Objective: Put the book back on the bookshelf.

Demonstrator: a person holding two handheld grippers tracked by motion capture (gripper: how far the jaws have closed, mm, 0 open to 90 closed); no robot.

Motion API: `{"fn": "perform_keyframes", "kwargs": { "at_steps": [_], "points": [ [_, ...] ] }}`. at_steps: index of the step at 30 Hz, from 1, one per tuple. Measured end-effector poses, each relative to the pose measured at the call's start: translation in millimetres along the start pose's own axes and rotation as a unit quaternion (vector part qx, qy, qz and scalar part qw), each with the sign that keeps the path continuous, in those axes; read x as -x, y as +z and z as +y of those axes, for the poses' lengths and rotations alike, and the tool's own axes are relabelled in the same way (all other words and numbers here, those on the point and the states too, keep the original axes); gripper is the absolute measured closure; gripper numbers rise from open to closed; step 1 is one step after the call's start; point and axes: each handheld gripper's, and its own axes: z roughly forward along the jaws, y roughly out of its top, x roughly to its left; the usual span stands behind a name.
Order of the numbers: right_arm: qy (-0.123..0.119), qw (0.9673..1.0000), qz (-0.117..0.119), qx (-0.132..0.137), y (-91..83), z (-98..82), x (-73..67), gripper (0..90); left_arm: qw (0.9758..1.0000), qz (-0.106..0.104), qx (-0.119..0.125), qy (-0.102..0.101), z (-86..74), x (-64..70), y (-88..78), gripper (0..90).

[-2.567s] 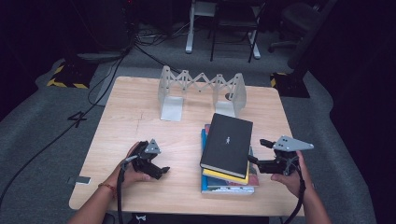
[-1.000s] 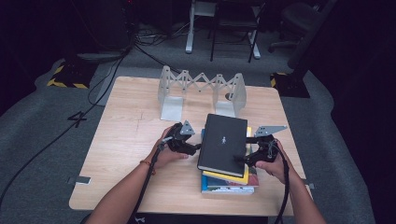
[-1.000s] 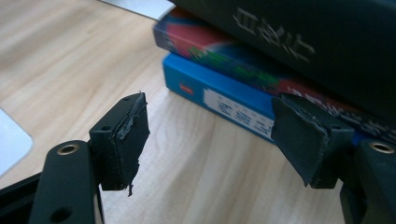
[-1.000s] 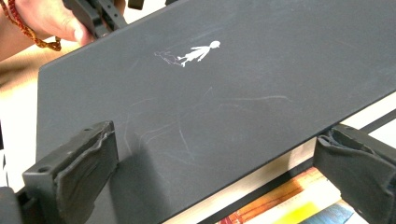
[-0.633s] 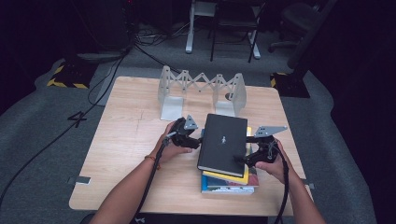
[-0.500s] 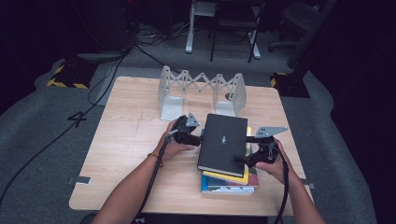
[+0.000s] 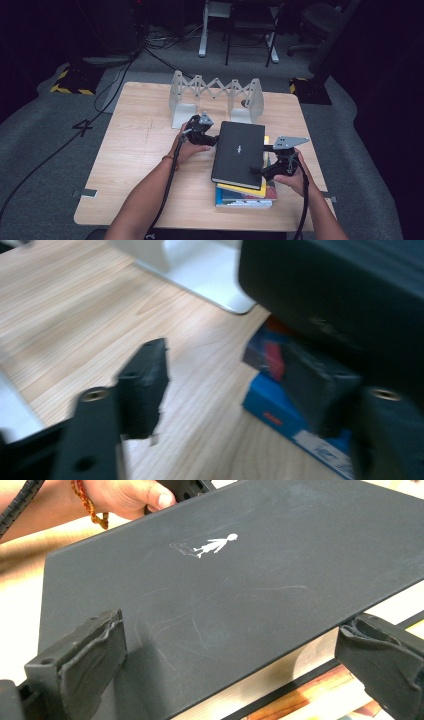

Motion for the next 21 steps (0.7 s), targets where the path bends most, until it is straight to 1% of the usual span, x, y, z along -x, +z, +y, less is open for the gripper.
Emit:
{"fn": "perform_keyframes", "kwargs": {
  "at_steps": [1,2,3,6,7,8,9,12,13,17,19,21],
  "points": [
    [-0.005,1.0,-0.001,0.002,-0.4,0.2,-0.7,0.5,0.9999,0.001,0.007,0.009,-0.6,1.2,-0.8,44.9],
    [-0.009,0.9999,-0.004,0.005,-1.0,0.1,-1.5,0.5,0.9998,-0.01,0.013,0.014,-1.2,1.9,-1.8,49.3],
    [-0.013,0.9999,-0.004,0.009,-1.5,-0.2,-2.1,0.6,0.9995,-0.018,0.018,0.019,-1.5,2.5,-2.6,57.4],
    [-0.022,0.9996,-0.006,0.017,-2.5,-0.4,-3.6,0.6,0.9982,-0.039,0.031,0.034,-1.5,6.0,-5.7,77.2],
    [-0.026,0.9995,-0.007,0.02,-3.1,-0.2,-4.4,0.6,0.998,-0.04,0.033,0.035,-1.1,6.8,-6.8,81.2],
    [-0.028,0.9994,-0.008,0.02,-3.3,0.1,-5.0,0.6,0.9974,-0.047,0.038,0.039,-0.2,7.0,-8.4,83.5],
    [-0.034,0.9992,-0.01,0.021,-3.9,0.6,-6.1,0.6,0.997,-0.051,0.041,0.041,0.1,7.3,-9.3,88.1],
    [-0.049,0.9982,-0.014,0.032,-7.6,3.1,-9.8,1.4,0.9963,-0.05,0.051,0.049,3.8,7.4,-15.8,89.6],
    [-0.049,0.9982,-0.014,0.032,-7.6,3.1,-9.8,1.4,0.9963,-0.05,0.051,0.049,3.8,7.4,-15.8,89.7],
    [-0.056,0.9969,-0.028,0.049,-11.2,8.6,-12.7,7.3,0.9964,-0.048,0.055,0.044,7.5,4.7,-22.6,89.8],
    [-0.057,0.9957,-0.036,0.063,-13.0,10.8,-12.7,11.4,0.9961,-0.05,0.057,0.045,9.7,2.5,-25.8,89.8],
    [-0.059,0.9954,-0.04,0.064,-12.5,11.6,-11.8,13.2,0.9957,-0.055,0.06,0.043,11.6,0.1,-28.8,89.9]
  ]
}}
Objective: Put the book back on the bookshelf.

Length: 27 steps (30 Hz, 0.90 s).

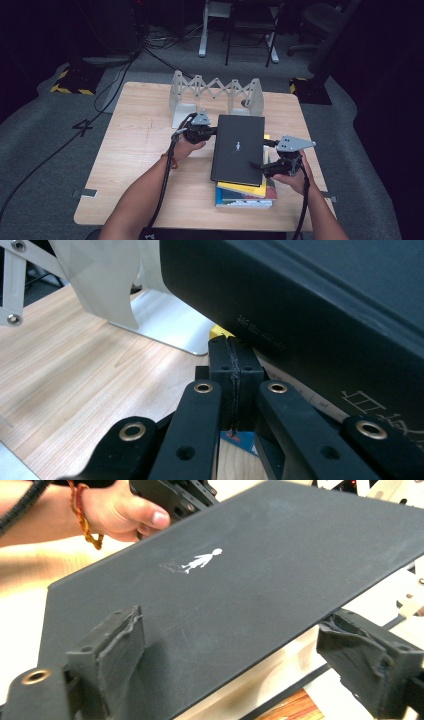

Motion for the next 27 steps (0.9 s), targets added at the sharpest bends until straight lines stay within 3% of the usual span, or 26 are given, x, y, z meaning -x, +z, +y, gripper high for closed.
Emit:
{"fn": "perform_keyframes", "kwargs": {
  "at_steps": [4,5,10,18,20,27],
  "points": [
    [0.002,1.0,-0.007,0.0,3.2,-1.0,2.2,16.0,0.9998,0.011,0.0,0.014,8.1,-0.5,-5.8,89.9],
    [0.0,0.9999,-0.012,0.005,2.9,-0.6,2.4,18.1,0.9999,0.009,0.004,0.01,10.8,-1.7,-7.6,89.9],
    [-0.004,0.9992,-0.026,0.029,-0.8,6.2,3.1,28.2,0.9994,0.019,0.007,0.029,26.4,-0.3,-13.9,89.9],
    [-0.017,0.9979,-0.01,0.062,-9.8,14.7,3.0,41.9,0.9981,0.027,0.015,0.053,52.2,6.9,-20.0,89.9],
    [-0.024,0.9974,0.003,0.068,-13.0,16.2,2.3,46.6,0.9971,0.031,0.018,0.066,58.1,10.4,-22.6,89.9],
    [-0.064,0.9946,0.032,0.075,-20.8,22.4,-6.7,58.0,0.9958,0.026,0.04,0.078,69.2,19.9,-32.7,89.9]
  ]
}}
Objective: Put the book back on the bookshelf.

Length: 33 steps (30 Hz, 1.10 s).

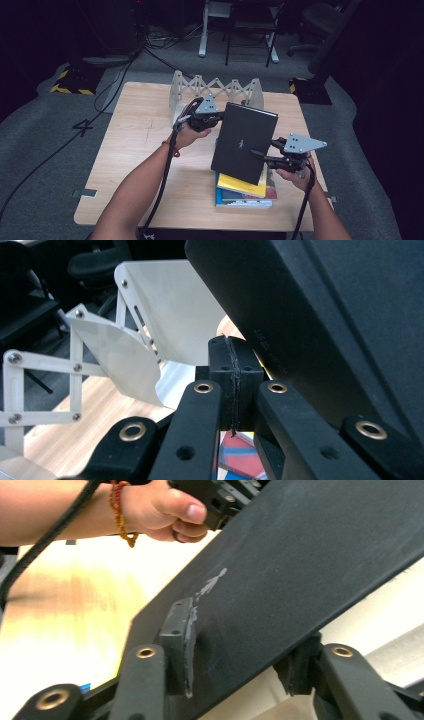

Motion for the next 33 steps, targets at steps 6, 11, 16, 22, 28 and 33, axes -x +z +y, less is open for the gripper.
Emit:
{"fn": "perform_keyframes", "kwargs": {
  "at_steps": [6,11,16,22,28,33],
  "points": [
    [-0.025,0.9993,0.019,0.02,-6.7,6.5,-14.0,65.8,0.9998,0.006,0.016,-0.003,-1.2,6.3,-10.4,89.8],
    [-0.047,0.9987,0.011,0.017,-7.9,9.1,-24.0,66.4,0.9995,0.015,0.025,-0.009,-1.4,12.3,-17.9,87.5],
    [-0.053,0.9984,0.005,0.02,-9.4,7.1,-28.6,66.5,0.9988,0.015,0.033,-0.032,-11.8,15.8,-33.4,73.9],
    [-0.049,0.9985,0.003,0.023,-9.6,5.7,-29.2,66.5,0.9995,0.031,-0.002,-0.012,-27.2,34.9,-41.5,63.6],
    [-0.055,0.9982,0.0,0.023,-10.1,5.5,-31.2,66.4,0.9996,0.014,-0.015,-0.018,-43.7,43.8,-48.3,51.2],
    [-0.058,0.998,-0.001,0.024,-10.2,5.2,-32.6,66.4,0.9991,0.0,-0.028,-0.032,-54.8,50.4,-50.6,43.2]
  ]
}}
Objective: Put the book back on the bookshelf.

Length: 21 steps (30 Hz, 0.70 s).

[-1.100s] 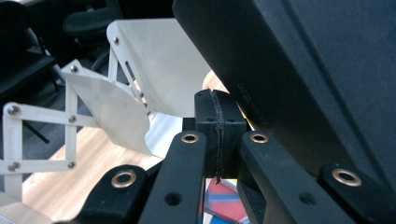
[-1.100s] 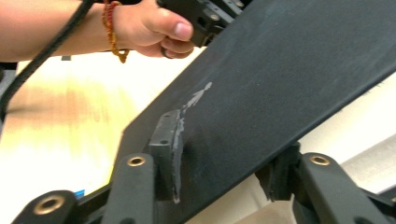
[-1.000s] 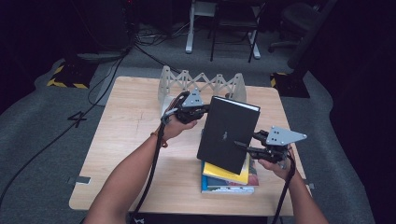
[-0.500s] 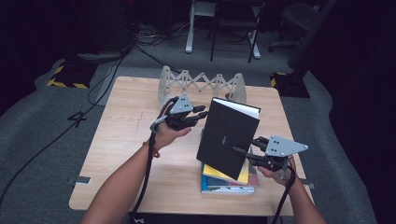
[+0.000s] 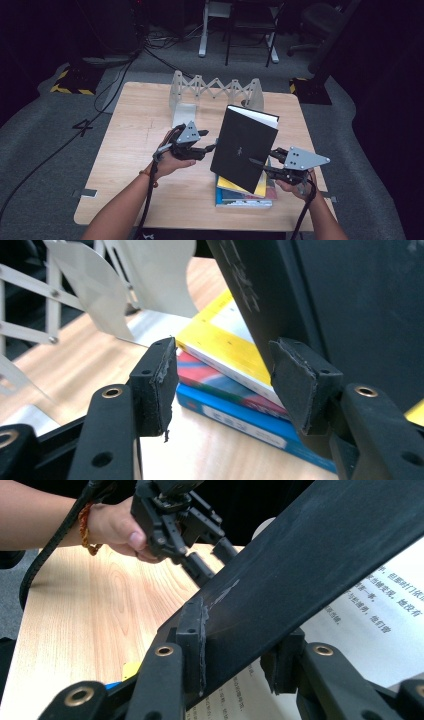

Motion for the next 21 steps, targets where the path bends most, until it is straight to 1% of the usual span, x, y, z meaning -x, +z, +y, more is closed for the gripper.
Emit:
{"fn": "perform_keyframes", "kwargs": {
  "at_steps": [1,2,3,4,6,7,8,11,14,17,19,20,21],
  "points": [
    [0.0,1.0,0.0,0.001,-0.1,-0.1,-0.2,66.4,1.0,-0.005,-0.002,-0.002,-1.8,0.7,-0.7,40.7],
    [0.0,1.0,-0.001,0.001,-0.3,-0.2,-1.1,66.4,0.9998,-0.018,-0.011,-0.006,-5.5,2.7,-1.3,35.4],
    [0.0,1.0,-0.001,0.001,-0.3,-0.2,-1.1,66.4,0.9998,-0.018,-0.011,-0.006,-5.5,2.7,-1.3,33.4],
    [-0.001,1.0,-0.001,0.001,-0.3,-0.2,-1.6,66.4,0.9996,-0.021,-0.018,-0.007,-7.0,4.7,-1.1,33.4],
    [-0.002,1.0,-0.002,0.002,-0.4,-0.2,-2.5,66.4,0.9992,-0.027,-0.027,-0.01,-8.9,9.6,-1.1,29.4],
    [-0.004,1.0,-0.003,0.002,-0.4,-0.1,-3.1,66.4,0.9988,-0.038,-0.028,-0.012,-10.7,13.8,-0.8,28.6],
    [-0.005,1.0,-0.002,0.002,-0.5,0.0,-3.8,66.5,0.9982,-0.049,-0.035,-0.009,-11.8,18.5,0.6,27.7],
    [-0.01,0.9999,-0.002,0.002,-0.6,0.2,-4.9,66.5,0.9968,-0.067,-0.044,0.003,-13.5,28.5,6.3,25.8],
    [-0.017,0.9998,-0.005,0.001,-0.9,0.4,-6.6,66.3,0.9957,-0.081,-0.046,0.0,-11.6,32.5,14.2,25.3],
    [-0.03,0.9995,-0.005,-0.002,-1.6,2.0,-10.7,66.3,0.9952,-0.087,-0.043,-0.004,-9.0,33.5,21.9,25.3],
    [-0.039,0.9992,-0.005,-0.005,-2.2,2.9,-14.2,66.4,0.994,-0.102,-0.037,-0.01,-7.1,32.6,25.7,21.4],
    [-0.045,0.999,-0.004,-0.006,-2.5,3.2,-15.4,66.5,0.9933,-0.11,-0.034,-0.013,-6.4,32.2,27.1,20.9],
    [-0.048,0.9988,-0.003,-0.007,-2.9,3.3,-16.5,66.6,0.9929,-0.114,-0.032,-0.013,-6.0,31.8,28.1,19.6]
  ]
}}
